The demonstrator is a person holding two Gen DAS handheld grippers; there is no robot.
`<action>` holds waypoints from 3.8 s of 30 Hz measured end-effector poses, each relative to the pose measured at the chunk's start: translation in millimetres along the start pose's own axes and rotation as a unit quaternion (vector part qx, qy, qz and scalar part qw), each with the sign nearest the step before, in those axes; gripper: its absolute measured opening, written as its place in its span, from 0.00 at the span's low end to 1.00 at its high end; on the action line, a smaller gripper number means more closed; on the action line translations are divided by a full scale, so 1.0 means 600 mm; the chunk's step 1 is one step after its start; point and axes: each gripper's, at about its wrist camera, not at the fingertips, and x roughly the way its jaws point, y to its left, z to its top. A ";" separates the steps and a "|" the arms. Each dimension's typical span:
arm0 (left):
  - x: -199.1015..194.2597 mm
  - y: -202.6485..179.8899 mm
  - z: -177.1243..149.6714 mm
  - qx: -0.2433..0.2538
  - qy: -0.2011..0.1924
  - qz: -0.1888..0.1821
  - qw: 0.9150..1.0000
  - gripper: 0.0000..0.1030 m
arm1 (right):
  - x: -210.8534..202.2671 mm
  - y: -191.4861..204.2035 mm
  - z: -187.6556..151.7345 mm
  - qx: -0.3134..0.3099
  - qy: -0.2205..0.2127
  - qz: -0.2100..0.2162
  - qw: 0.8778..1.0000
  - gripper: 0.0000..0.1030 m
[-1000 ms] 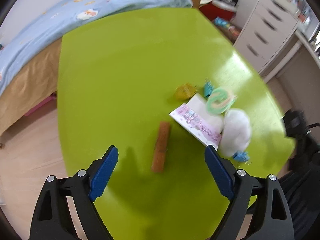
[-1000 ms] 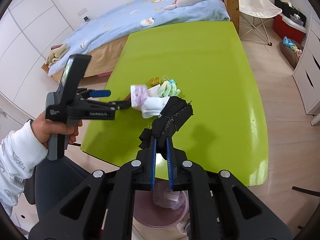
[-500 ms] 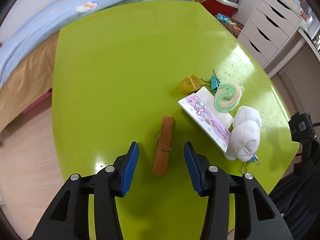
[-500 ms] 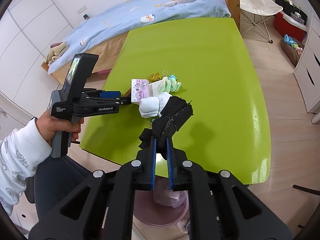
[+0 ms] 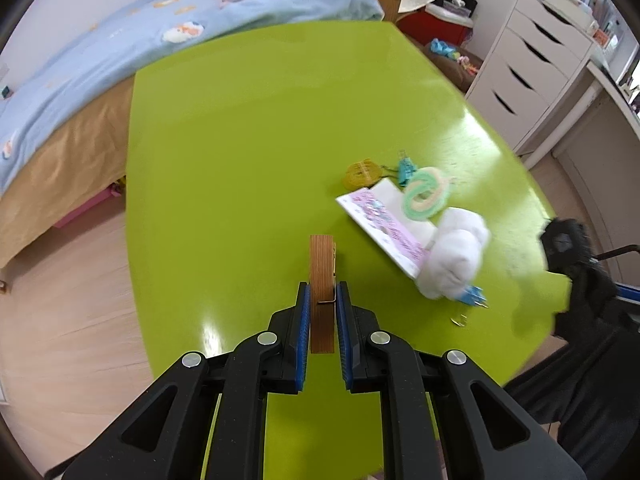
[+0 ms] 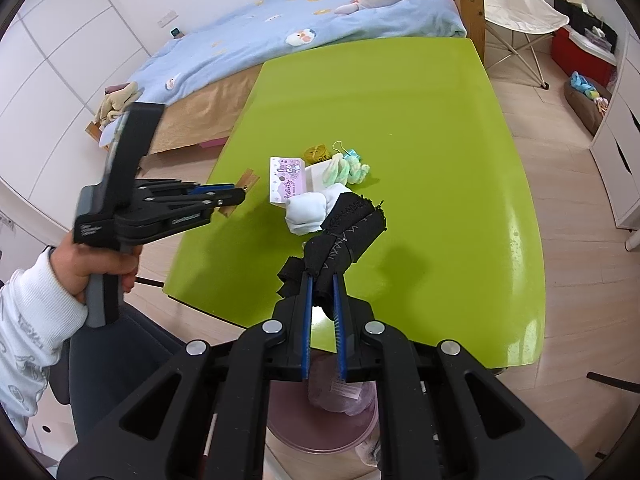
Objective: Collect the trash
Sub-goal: 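Drop the black socks and the clothespin into the wastebasket with both grippers, then grasp the blue binder clip with the right gripper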
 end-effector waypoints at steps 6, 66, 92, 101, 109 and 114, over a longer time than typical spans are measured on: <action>-0.062 -0.026 -0.038 0.002 -0.024 -0.004 1.000 0.13 | -0.016 0.012 -0.008 -0.015 -0.005 0.001 1.000 0.09; -0.207 -0.156 -0.262 0.018 -0.055 -0.069 0.996 0.13 | -0.108 0.075 -0.168 -0.056 -0.002 -0.001 0.998 0.90; -0.199 -0.155 -0.247 0.002 -0.069 -0.042 0.997 0.92 | -0.124 0.050 -0.160 -0.036 -0.012 -0.006 0.999 0.93; -0.204 -0.129 -0.235 -0.016 -0.081 -0.032 0.996 0.93 | -0.108 0.060 -0.147 -0.051 -0.006 -0.005 0.999 0.93; -0.203 -0.103 -0.211 -0.026 -0.094 -0.024 0.995 0.93 | -0.075 0.075 -0.098 -0.082 -0.005 -0.014 0.997 0.93; -0.206 -0.083 -0.197 -0.035 -0.101 -0.021 0.994 0.93 | -0.033 0.083 -0.056 -0.104 0.010 -0.022 0.994 0.93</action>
